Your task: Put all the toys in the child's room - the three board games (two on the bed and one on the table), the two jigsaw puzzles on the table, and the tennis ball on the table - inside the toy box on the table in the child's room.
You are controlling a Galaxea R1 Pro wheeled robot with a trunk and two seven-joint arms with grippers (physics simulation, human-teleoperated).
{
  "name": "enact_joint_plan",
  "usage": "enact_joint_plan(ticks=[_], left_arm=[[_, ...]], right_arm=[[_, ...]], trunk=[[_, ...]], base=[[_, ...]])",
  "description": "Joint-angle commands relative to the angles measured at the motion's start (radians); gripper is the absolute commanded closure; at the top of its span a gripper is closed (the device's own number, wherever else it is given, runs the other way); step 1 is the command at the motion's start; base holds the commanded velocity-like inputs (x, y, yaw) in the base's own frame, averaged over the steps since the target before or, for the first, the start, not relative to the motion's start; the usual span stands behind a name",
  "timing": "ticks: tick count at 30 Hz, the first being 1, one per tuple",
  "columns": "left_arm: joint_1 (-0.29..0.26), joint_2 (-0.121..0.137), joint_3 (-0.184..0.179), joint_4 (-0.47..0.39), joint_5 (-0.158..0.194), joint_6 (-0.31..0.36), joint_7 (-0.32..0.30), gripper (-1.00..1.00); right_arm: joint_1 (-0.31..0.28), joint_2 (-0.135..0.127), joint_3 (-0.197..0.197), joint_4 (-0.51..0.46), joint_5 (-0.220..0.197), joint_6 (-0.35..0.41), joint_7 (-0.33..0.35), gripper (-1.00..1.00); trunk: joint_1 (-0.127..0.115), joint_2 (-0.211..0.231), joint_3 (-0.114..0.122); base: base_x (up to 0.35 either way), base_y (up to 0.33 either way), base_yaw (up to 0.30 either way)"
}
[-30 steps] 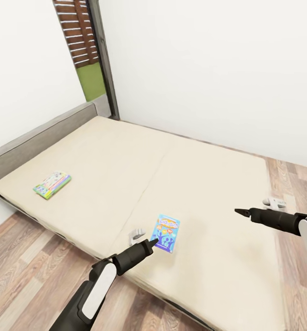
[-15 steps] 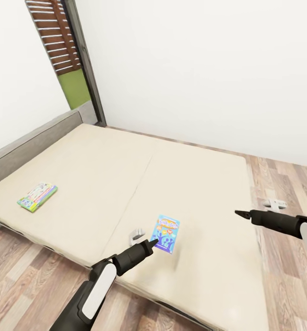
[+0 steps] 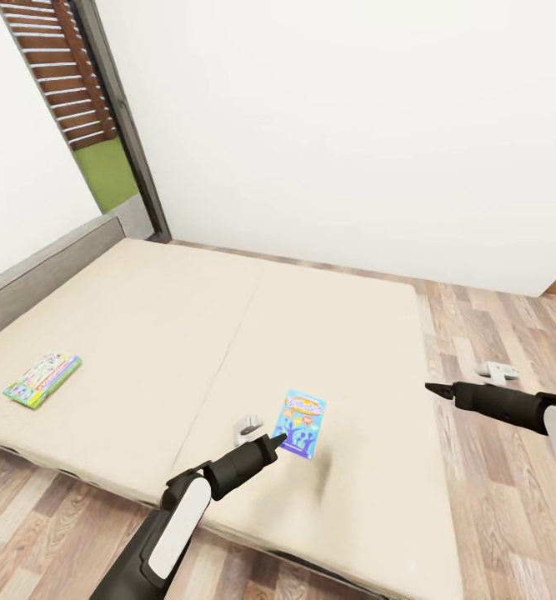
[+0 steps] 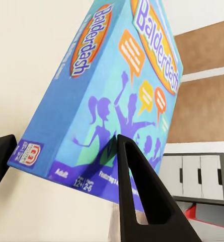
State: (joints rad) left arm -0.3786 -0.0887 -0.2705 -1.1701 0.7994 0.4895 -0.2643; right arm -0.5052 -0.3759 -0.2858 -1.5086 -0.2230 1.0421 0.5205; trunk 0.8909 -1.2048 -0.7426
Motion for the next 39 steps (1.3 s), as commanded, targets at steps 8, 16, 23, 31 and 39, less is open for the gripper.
enact_joint_plan(ticks=[8, 16, 23, 31, 39], left_arm=[[0.000, 0.000, 0.001, 0.000, 0.005, 0.006, 0.002, 1.00], [0.000, 0.000, 0.003, 0.000, 0.004, 0.006, 0.002, 1.00], [0.000, 0.000, 0.003, 0.000, 0.004, 0.006, 0.003, 1.00], [0.000, 0.000, 0.004, 0.000, 0.005, 0.006, 0.002, 1.00], [0.000, 0.000, 0.005, 0.000, 0.004, 0.006, 0.002, 1.00]], right_arm=[[0.013, 0.000, -0.001, -0.001, 0.001, 0.005, 0.005, -1.00], [0.023, 0.000, -0.001, -0.003, 0.001, 0.005, 0.006, -1.00], [0.025, 0.000, -0.001, -0.006, 0.001, 0.005, 0.007, -1.00], [0.026, 0.001, -0.001, -0.013, 0.001, 0.005, 0.007, -1.00], [0.031, 0.000, -0.001, -0.018, 0.001, 0.005, 0.007, -1.00]], trunk=[[-0.031, 0.056, 0.036], [-0.061, 0.112, 0.073], [-0.088, 0.161, 0.105], [-0.119, 0.217, 0.142], [-0.150, 0.273, 0.179]], base=[[0.000, 0.000, -0.177], [0.000, 0.000, -0.173], [0.000, 0.000, -0.167], [0.000, 0.000, -0.161], [0.000, 0.000, -0.158]])
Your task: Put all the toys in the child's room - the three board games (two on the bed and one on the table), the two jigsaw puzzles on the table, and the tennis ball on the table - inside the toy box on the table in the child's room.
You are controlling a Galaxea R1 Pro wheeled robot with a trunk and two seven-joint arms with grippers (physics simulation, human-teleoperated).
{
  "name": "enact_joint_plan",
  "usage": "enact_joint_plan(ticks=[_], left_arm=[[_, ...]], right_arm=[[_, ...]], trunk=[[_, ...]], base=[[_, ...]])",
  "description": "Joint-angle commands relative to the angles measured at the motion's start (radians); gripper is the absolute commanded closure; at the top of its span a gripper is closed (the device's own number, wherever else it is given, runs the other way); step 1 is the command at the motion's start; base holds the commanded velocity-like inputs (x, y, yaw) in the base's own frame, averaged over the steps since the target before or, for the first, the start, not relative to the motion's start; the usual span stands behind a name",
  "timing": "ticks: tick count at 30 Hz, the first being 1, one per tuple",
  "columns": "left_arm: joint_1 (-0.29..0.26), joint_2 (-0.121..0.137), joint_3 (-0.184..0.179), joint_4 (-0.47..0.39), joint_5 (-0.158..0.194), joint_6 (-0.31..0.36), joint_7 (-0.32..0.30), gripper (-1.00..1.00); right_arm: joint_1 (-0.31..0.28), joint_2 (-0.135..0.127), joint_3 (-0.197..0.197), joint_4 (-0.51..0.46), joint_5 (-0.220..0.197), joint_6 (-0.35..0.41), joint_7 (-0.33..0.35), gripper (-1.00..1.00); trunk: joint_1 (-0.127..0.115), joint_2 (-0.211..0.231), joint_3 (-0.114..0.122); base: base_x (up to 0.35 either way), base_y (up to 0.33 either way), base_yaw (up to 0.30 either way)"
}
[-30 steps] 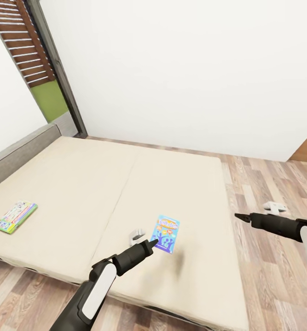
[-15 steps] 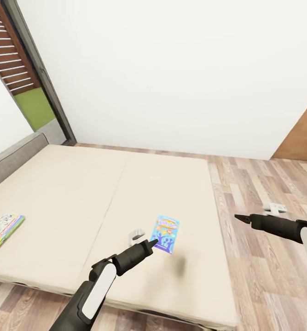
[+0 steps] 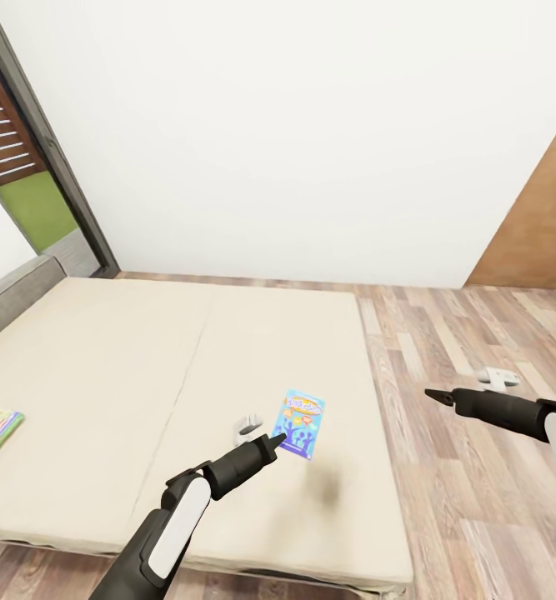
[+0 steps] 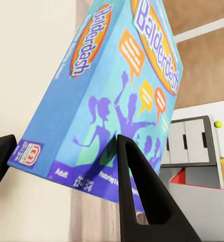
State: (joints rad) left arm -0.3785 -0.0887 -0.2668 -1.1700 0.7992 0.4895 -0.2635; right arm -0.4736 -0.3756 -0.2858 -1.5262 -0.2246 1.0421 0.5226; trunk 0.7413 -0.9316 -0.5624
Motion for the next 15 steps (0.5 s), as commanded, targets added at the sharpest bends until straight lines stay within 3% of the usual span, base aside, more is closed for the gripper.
enact_joint_plan(ticks=[1, 15], left_arm=[[0.000, 0.000, 0.001, 0.000, 0.005, 0.006, 0.001, 1.00], [0.000, 0.000, 0.001, 0.000, 0.005, 0.006, 0.000, 1.00]], right_arm=[[0.000, 0.000, -0.001, -0.002, 0.002, 0.005, 0.005, -1.00], [0.011, 0.000, -0.002, -0.020, 0.002, 0.005, 0.005, -1.00]], trunk=[[-0.004, 0.007, 0.004], [-0.057, 0.105, 0.069]], base=[[0.000, 0.000, -0.157], [0.000, 0.000, -0.155]])
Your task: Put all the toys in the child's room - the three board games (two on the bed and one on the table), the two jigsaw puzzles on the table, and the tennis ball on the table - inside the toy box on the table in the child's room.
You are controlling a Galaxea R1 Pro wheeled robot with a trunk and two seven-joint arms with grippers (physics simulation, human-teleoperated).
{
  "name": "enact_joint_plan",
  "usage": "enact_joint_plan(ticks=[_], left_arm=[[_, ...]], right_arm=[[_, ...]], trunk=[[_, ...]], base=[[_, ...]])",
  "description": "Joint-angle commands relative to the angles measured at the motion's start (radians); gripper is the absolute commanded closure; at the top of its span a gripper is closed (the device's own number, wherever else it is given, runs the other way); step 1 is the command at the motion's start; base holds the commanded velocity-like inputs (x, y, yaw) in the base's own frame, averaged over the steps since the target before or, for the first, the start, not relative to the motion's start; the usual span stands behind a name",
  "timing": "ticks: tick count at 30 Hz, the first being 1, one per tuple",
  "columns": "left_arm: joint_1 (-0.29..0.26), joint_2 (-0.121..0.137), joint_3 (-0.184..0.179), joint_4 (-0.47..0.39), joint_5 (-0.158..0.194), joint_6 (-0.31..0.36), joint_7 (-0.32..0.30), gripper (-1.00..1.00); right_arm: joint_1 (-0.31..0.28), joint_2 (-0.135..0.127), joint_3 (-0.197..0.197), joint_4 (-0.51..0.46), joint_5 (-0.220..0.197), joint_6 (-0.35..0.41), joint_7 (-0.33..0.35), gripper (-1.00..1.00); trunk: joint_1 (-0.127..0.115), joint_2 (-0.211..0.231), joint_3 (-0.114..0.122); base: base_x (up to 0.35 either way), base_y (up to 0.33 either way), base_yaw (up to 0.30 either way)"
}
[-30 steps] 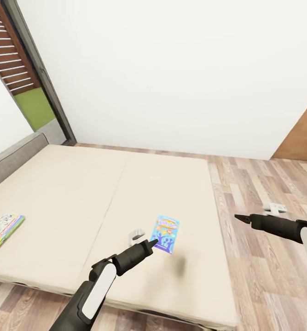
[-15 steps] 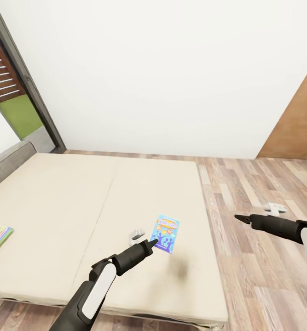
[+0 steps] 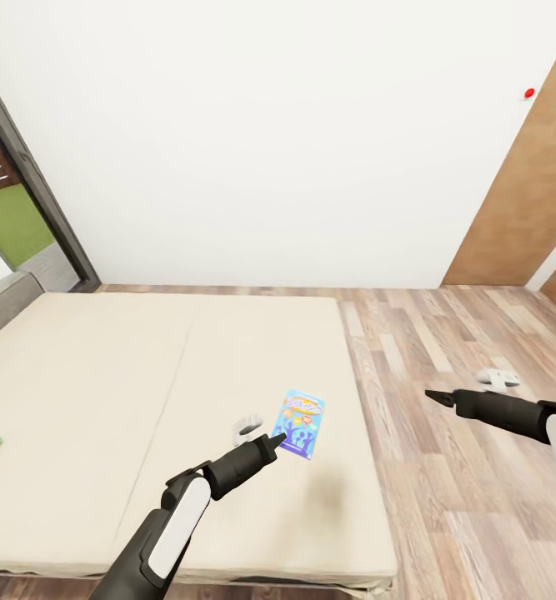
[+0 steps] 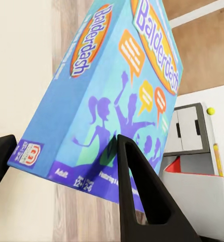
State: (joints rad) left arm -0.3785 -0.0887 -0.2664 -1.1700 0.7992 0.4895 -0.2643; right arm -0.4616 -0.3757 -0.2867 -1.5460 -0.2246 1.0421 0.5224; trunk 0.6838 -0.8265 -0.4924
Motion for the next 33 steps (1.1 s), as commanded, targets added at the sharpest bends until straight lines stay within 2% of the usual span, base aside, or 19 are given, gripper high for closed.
enact_joint_plan(ticks=[1, 33], left_arm=[[0.000, 0.000, 0.001, 0.000, 0.005, 0.006, 0.001, 1.00], [-0.002, 0.000, 0.007, 0.024, 0.006, 0.008, 0.001, 1.00]], right_arm=[[0.000, 0.000, -0.001, -0.002, 0.002, 0.005, 0.005, -1.00], [0.007, 0.000, -0.002, -0.015, 0.002, 0.005, 0.004, -1.00]], trunk=[[-0.004, 0.006, 0.004], [-0.126, 0.230, 0.153]], base=[[0.000, 0.000, -0.152], [0.000, 0.000, -0.150]])
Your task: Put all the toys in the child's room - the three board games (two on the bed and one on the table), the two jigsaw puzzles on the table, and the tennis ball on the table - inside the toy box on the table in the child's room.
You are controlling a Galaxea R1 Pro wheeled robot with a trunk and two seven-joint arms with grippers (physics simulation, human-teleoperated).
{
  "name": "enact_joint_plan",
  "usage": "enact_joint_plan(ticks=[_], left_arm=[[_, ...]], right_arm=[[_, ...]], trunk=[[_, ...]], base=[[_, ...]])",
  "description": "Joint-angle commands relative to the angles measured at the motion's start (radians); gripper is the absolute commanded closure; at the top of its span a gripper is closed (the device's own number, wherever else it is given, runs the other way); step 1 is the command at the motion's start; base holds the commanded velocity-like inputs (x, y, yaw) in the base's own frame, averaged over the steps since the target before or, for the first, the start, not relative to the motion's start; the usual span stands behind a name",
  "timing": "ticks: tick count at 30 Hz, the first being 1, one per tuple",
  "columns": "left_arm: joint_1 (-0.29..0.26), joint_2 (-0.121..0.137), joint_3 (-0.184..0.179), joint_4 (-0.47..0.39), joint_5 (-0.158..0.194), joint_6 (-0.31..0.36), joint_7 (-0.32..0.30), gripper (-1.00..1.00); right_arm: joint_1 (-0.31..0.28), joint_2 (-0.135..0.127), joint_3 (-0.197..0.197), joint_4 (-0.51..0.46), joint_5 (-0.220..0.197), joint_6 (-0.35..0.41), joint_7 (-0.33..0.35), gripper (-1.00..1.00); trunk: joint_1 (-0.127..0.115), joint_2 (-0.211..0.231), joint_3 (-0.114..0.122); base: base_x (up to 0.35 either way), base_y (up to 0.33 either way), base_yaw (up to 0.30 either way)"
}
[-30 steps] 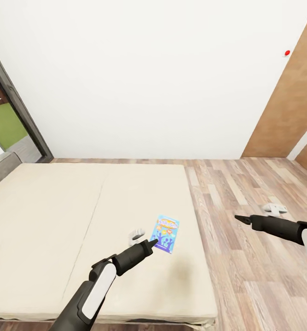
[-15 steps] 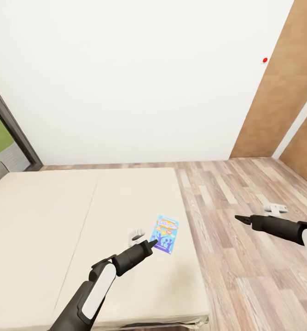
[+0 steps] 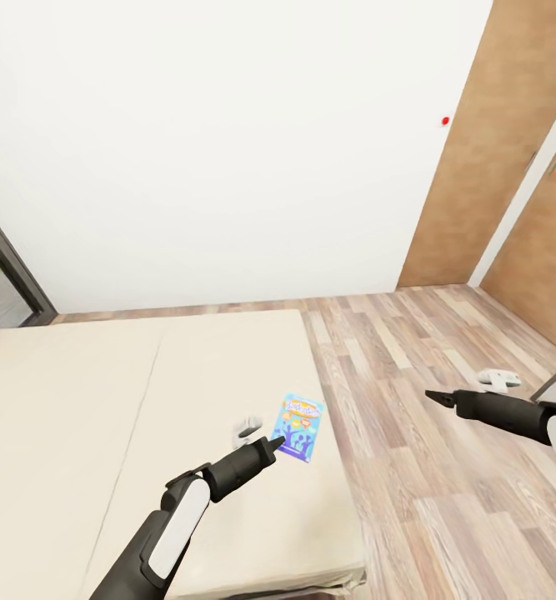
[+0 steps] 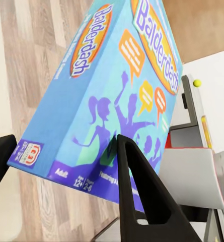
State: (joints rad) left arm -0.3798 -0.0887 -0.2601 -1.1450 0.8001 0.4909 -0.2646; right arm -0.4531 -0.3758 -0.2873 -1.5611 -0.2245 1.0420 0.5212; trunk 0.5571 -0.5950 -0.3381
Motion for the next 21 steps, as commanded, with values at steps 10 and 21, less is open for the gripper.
enact_joint_plan(ticks=[10, 21], left_arm=[[-0.001, 0.000, 0.001, 0.001, 0.005, 0.006, 0.001, 1.00], [-0.001, 0.000, 0.002, 0.001, 0.005, 0.006, 0.001, 1.00]], right_arm=[[-0.001, 0.000, -0.001, 0.001, 0.002, 0.005, 0.005, -1.00], [0.003, 0.000, -0.001, 0.017, -0.005, 0.005, 0.017, -1.00]], trunk=[[-0.038, 0.069, 0.044], [-0.080, 0.146, 0.082]], base=[[0.000, 0.000, -0.132], [0.000, 0.000, -0.032]])
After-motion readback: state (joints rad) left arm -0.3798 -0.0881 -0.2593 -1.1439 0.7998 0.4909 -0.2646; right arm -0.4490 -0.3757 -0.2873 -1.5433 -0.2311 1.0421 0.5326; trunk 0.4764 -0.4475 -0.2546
